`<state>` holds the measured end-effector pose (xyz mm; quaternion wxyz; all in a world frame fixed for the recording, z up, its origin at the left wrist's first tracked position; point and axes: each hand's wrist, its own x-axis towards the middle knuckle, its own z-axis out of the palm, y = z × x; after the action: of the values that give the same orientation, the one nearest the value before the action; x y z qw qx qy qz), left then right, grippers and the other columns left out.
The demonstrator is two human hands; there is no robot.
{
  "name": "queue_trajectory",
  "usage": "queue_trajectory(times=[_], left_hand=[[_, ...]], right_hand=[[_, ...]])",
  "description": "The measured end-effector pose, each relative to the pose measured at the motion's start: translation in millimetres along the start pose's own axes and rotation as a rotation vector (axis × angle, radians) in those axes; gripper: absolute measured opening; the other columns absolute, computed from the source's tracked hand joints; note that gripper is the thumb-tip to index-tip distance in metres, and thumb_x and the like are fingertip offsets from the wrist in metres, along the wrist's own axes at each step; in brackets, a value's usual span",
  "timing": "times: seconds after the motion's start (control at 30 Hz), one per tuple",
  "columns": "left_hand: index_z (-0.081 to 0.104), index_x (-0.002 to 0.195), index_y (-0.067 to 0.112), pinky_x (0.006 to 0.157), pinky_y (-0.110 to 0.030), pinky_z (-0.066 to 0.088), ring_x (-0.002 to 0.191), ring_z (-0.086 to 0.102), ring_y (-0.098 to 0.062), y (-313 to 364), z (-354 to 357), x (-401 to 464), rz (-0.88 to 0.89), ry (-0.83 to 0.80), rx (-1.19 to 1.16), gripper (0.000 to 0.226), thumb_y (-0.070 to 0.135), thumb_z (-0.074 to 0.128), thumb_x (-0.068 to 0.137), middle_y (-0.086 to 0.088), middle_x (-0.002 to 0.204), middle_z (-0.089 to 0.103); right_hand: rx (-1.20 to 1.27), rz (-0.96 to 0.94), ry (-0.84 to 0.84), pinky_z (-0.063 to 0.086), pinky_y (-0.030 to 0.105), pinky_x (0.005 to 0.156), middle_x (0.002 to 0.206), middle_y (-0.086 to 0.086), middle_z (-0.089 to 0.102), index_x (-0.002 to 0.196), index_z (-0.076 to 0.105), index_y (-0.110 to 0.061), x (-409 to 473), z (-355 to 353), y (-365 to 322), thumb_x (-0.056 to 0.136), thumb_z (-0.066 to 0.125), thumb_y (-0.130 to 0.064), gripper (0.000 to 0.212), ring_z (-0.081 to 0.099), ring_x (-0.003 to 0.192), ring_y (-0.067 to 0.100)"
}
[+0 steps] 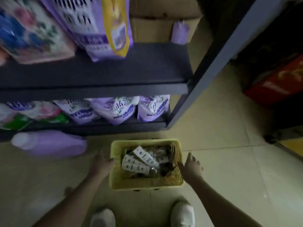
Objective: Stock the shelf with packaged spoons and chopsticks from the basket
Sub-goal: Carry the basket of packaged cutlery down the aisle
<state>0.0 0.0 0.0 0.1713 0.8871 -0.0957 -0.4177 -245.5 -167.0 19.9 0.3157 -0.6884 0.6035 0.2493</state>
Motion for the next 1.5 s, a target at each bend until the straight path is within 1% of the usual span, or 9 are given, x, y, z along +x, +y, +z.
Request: queue_trajectory(times=[0.1,0.17,0.37,0.67,0.93,1.03,1.23,1.33,1.5], left_hand=[[0.045,0.126,0.005,0.07,-0.033,0.041,0.103,0.058,-0.034,-10,26,26,-0.055,0.017,0.088,0.053,0.028,0.061,0.081,-0.017,0.12,0.058],[0.045,0.124,0.006,0.062,-0.031,0.039,0.09,0.059,-0.028,-15,39,33,-0.051,0.049,0.095,0.042,0.016,0.057,0.085,-0.017,0.113,0.06],[0.049,0.116,0.007,0.051,-0.019,0.029,0.063,0.042,-0.005,-7,30,10,0.071,0.069,0.127,0.027,0.005,0.048,0.089,-0.003,0.089,0.055],[0.04,0.11,0.014,0.047,-0.02,0.035,0.067,0.051,-0.011,36,-96,-171,0.106,0.052,0.152,0.031,0.018,0.058,0.085,0.007,0.08,0.052],[0.046,0.107,0.008,0.058,-0.027,0.035,0.074,0.058,-0.029,31,-232,-372,-0.019,0.233,-0.075,0.029,0.019,0.06,0.084,-0.011,0.079,0.059],[0.039,0.082,0.019,0.048,-0.026,0.028,0.062,0.047,-0.02,0,-276,-424,-0.05,0.336,-0.142,0.019,0.018,0.058,0.083,0.004,0.063,0.043],[0.043,0.083,0.017,0.054,-0.03,0.038,0.069,0.054,-0.025,-117,-357,-500,-0.211,0.505,-0.273,0.014,0.016,0.056,0.081,-0.003,0.072,0.053],[0.047,0.084,0.015,0.06,-0.035,0.048,0.073,0.058,-0.026,-196,-399,-534,-0.281,0.598,-0.364,0.011,0.015,0.057,0.079,-0.005,0.077,0.058],[0.053,0.107,0.013,0.075,-0.041,0.055,0.085,0.062,-0.028,-316,-472,-574,-0.341,0.729,-0.498,0.023,0.016,0.055,0.084,-0.009,0.095,0.064]], right_hand=[[-0.003,-0.021,0.031,0.034,0.043,0.106,0.145,0.016,0.04,0.143,0.025,-0.006,51,22,3,0.095,0.038,-0.034,0.057,0.04,0.13,0.032],[0.079,-0.025,0.013,0.047,0.037,0.084,0.126,0.017,0.054,0.127,0.04,-0.004,69,33,-1,0.096,0.037,-0.023,0.037,0.054,0.104,0.03],[0.205,0.058,0.058,0.038,0.03,0.063,0.104,0.019,0.061,0.108,0.049,0.002,56,20,-3,0.093,0.039,-0.012,0.023,0.05,0.078,0.024],[0.188,-0.059,-0.025,0.032,0.028,0.052,0.063,0.005,0.049,0.065,0.051,-0.008,-93,-131,-22,0.079,0.059,-0.008,0.017,0.046,0.063,0.022],[0.242,-0.244,-0.198,0.037,0.032,0.059,0.073,0.013,0.06,0.078,0.064,0.002,-276,-252,-110,0.066,0.069,-0.02,0.026,0.049,0.065,0.022],[0.252,-0.376,-0.266,0.045,0.036,0.065,0.077,0.015,0.064,0.077,0.068,0.0,-334,-257,-159,0.048,0.068,-0.019,0.035,0.056,0.073,0.026],[0.105,-0.633,-0.225,0.054,0.055,0.081,0.081,0.022,0.069,0.072,0.067,-0.007,-437,-186,-275,0.066,0.067,-0.018,0.013,0.065,0.086,0.042],[0.053,-0.8,-0.248,0.05,0.041,0.069,0.078,0.022,0.062,0.081,0.061,0.007,-519,-136,-342,0.077,0.062,-0.007,0.014,0.06,0.073,0.032],[-0.065,-1.034,-0.184,0.034,0.033,0.057,0.055,0.01,0.044,0.052,0.042,-0.009,-630,-44,-446,0.073,0.06,-0.002,0.028,0.046,0.061,0.024]])
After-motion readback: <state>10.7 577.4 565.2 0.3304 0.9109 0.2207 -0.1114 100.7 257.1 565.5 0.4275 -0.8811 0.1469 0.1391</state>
